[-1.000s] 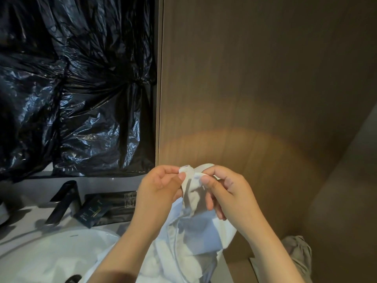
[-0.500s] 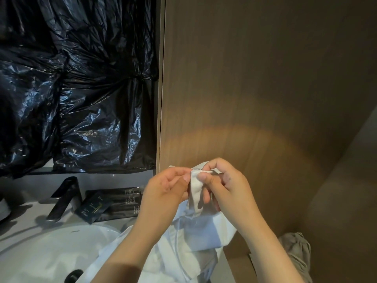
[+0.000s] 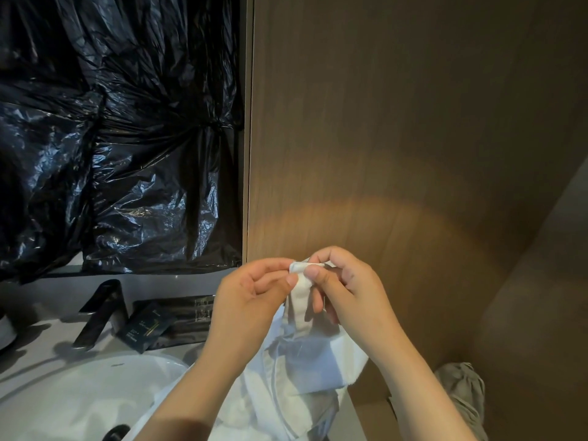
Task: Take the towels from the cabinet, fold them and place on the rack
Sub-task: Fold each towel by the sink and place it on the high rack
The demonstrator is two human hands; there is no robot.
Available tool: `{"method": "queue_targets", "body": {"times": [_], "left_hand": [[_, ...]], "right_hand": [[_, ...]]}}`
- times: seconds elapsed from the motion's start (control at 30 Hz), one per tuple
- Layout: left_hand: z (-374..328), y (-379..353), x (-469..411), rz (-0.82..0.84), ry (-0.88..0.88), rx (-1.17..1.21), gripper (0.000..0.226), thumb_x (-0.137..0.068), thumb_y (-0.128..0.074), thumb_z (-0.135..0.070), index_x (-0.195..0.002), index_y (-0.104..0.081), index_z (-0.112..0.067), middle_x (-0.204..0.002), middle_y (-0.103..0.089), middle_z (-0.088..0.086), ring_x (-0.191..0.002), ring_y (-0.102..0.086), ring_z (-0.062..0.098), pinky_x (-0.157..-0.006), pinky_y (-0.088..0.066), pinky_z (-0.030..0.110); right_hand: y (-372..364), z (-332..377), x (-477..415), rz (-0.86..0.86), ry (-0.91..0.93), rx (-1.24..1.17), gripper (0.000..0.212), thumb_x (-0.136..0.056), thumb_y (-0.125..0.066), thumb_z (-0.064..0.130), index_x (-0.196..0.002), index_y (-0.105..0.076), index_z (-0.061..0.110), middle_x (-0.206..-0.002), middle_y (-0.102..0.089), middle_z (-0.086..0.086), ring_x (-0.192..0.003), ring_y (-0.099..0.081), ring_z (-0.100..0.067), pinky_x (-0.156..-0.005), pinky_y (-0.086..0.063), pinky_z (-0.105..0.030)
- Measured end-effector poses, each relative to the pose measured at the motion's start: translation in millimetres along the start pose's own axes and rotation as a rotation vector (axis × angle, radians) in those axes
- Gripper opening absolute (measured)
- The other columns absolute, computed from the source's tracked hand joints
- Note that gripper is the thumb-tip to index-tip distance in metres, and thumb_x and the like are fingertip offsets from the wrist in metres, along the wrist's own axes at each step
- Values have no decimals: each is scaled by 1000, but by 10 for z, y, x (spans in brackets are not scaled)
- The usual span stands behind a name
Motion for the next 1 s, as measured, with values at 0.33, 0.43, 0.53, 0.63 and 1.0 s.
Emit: {"method": "queue_targets", "body": {"times": [0.33,0.43,0.53,0.63,1.0], "left_hand": [[-411,288,-584,-122,-47,-165,18,-90,-63,-13,-97,-75,-23,-92,-75,-3,-86,-71,13,-76,-58,26],[-489,245,-834,-66,-11,-181,18,-92,-61,-15,-94,-74,-28,-94,-75,-3,-91,-71,15,-83,-58,33],[-531,257,-1053,-70,20,-172,15,-92,-62,-12,-96,-73,-22,-95,-75,3,-95,-70,24,-88,-57,40],[-574,303,-1211,-91,18,-153,15,-91,-62,-10,-91,-73,-21,-91,-74,5,-90,-70,25,-86,-57,37],[-516,719,-1562,-360,-33,-415,23,-93,-55,-9,-101,-71,-23,-109,-68,7,-105,-61,26,-96,-50,42]], "right_hand": [[163,-463,-74,25,-114,172,26,-101,-51,24,-78,-61,29,-58,-64,-3,-46,-52,-9,-50,-43,-18],[230,-569,-112,-10,-100,261,24,-98,-57,31,-75,-64,28,-66,-65,2,-58,-58,-8,-55,-45,-18],[370,-580,-184,-120,-70,309,26,-96,-58,32,-71,-63,32,-80,-60,7,-74,-56,-7,-61,-40,-13],[542,-508,-255,-196,-37,267,25,-95,-59,30,-71,-63,28,-99,-58,11,-94,-55,-4,-70,-38,-6],[1078,-292,-315,-182,81,433,53,-86,-63,55,-56,-46,15,-49,-42,9,-49,-38,-4,-50,-31,-22]]}}
Point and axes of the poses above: each hand's wrist, its own x-axis away from the middle knuckle, its own y-axis out of the back of the hand, z = x × y, the point moved 8 cm from there along -x, towards the middle knuckle
